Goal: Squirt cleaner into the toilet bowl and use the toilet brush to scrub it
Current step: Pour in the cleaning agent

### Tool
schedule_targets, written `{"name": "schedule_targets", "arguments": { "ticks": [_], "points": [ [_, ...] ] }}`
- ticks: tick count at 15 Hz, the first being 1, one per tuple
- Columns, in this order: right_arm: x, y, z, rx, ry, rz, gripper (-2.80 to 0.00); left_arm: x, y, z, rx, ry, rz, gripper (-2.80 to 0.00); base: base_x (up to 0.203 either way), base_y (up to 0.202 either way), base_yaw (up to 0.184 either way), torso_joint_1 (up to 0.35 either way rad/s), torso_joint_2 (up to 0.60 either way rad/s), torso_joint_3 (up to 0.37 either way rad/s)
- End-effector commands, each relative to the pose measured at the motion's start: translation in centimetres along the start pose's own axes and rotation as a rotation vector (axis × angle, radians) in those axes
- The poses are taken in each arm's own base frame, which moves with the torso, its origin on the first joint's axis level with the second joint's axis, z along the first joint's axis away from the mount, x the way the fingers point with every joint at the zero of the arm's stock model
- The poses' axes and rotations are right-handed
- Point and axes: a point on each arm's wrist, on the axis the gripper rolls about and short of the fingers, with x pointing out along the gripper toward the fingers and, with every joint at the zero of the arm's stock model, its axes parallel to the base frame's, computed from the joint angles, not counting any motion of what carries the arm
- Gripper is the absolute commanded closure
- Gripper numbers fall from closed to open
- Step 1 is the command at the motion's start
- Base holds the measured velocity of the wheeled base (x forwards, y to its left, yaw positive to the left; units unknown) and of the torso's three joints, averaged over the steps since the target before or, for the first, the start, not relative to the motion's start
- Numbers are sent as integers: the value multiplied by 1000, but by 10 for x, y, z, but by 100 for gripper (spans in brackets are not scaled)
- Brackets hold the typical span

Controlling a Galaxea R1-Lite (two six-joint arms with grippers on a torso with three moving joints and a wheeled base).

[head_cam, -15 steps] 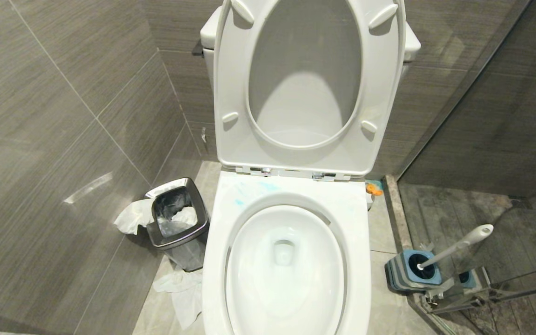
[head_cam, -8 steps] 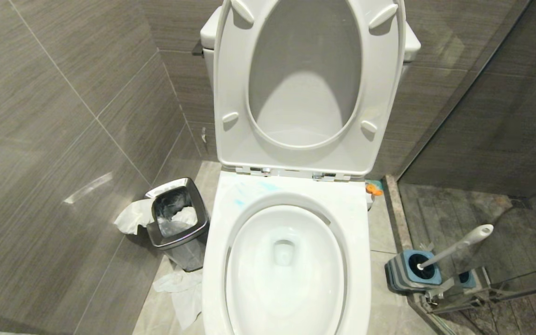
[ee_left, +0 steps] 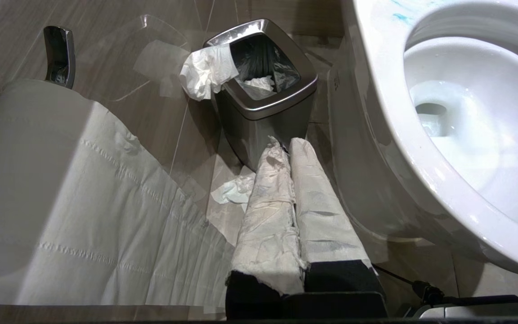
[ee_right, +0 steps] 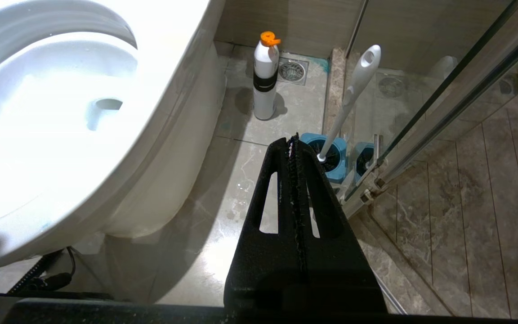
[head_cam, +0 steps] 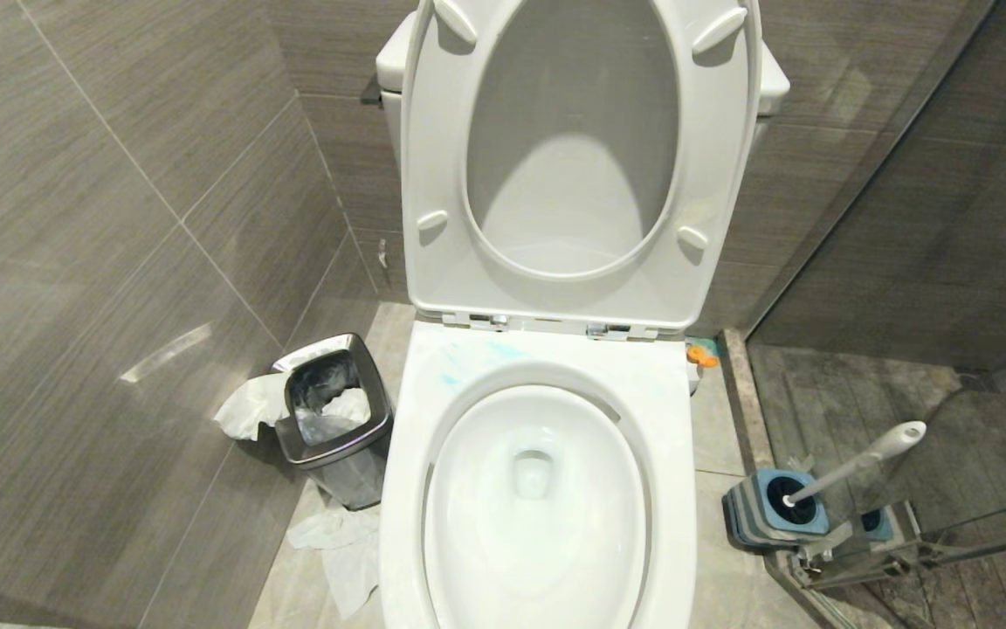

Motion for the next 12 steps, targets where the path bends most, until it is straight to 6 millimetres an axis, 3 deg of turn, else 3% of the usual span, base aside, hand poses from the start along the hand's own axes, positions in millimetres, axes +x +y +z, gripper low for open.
{"name": "schedule_targets", "arguments": {
  "ticks": [1,12],
  "points": [
    [0,0,0,4,1,1,0,0,0,0,1,2,0,0,0,0,0,0,0,0],
    [0,0,0,12,2,-5,0,0,0,0,0,2,0,0,0,0,0,0,0,0]
  ]
}}
